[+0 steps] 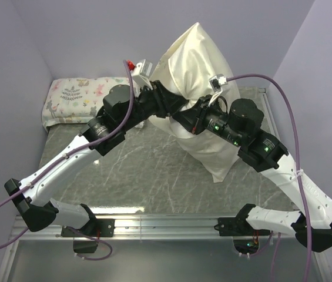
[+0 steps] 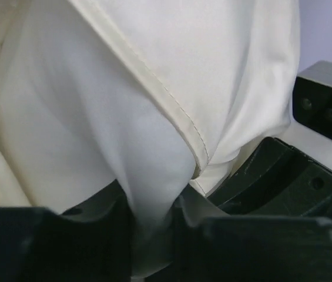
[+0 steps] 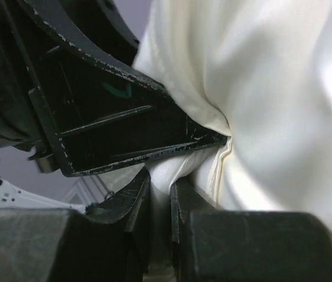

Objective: Remove the pillowcase from the pillow

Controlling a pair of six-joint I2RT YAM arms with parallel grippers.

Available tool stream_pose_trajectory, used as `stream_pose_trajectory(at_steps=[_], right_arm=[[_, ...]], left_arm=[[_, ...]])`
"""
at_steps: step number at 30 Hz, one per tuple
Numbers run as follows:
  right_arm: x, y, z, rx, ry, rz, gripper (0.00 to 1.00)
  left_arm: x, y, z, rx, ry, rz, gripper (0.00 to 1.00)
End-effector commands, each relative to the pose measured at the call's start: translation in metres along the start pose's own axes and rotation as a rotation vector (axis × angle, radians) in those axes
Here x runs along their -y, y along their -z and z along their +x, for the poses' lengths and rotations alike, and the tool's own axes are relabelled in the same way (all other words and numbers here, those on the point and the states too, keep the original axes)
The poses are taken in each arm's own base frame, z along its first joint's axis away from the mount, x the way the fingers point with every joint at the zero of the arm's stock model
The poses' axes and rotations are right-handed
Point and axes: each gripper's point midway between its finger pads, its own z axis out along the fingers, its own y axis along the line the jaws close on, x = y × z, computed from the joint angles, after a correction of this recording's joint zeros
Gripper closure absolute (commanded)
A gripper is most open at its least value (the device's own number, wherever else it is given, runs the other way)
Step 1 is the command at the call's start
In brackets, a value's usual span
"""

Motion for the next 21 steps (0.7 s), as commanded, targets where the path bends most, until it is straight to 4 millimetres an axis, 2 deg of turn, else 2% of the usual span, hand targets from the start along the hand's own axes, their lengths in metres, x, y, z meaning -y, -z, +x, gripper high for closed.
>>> stream_pose_trajectory(at_steps=[1,2,3,6,7,8,9,12,14,16,17,18,19,21], right_arm=[[-0.037,0.017,-0.017,0.011,0.038,-0.115,1.0],[-0.028,0.017,-0.02,0.022,0.043,-0.061,1.0],[-0.024,0.02,-0.026,0.038,0.056,-0.036,1.0],[-0.016,0.032,-0.048,0.108,0.09,0.039,0.88],[-0.015,0.037,-0.057,0.14,0.096,0.056,0.76],[-0.013,0.042,-0.064,0.166,0.119,0.074,0.7],[-0.016,0.049,-0.071,0.193,0.129,0.07,0.59],[-0.024,0.067,-0.093,0.27,0.167,0.057,0.46],[-0.026,0.077,-0.108,0.326,0.183,0.065,0.4],[-0.021,0.086,-0.126,0.387,0.184,0.119,0.32],[-0.016,0.088,-0.13,0.393,0.204,0.156,0.31],[-0.01,0.08,-0.133,0.392,0.219,0.196,0.27],[0.001,0.084,-0.146,0.43,0.226,0.277,0.26],[0.014,0.068,-0.147,0.403,0.281,0.353,0.23]], left_arm=[[-0.018,-0.004,-0.001,0.035,-0.042,-0.038,0.81],[-0.02,-0.002,0.0,0.032,-0.052,-0.041,0.94],[-0.024,-0.002,0.004,0.023,-0.06,-0.048,1.0],[-0.029,0.002,0.009,0.004,-0.094,-0.062,1.0],[-0.032,0.004,0.011,-0.007,-0.105,-0.071,1.0],[-0.032,0.005,0.011,-0.01,-0.113,-0.073,1.0],[-0.032,0.006,0.011,-0.015,-0.122,-0.076,1.0],[-0.032,0.009,0.01,-0.022,-0.145,-0.081,1.0],[-0.033,0.009,0.012,-0.033,-0.158,-0.085,1.0],[-0.032,0.009,0.01,-0.032,-0.172,-0.083,1.0],[-0.032,0.009,0.01,-0.033,-0.175,-0.082,1.0],[-0.032,0.009,0.011,-0.04,-0.178,-0.083,1.0],[-0.033,0.009,0.013,-0.044,-0.182,-0.084,1.0],[-0.033,0.01,0.013,-0.048,-0.184,-0.081,1.0]])
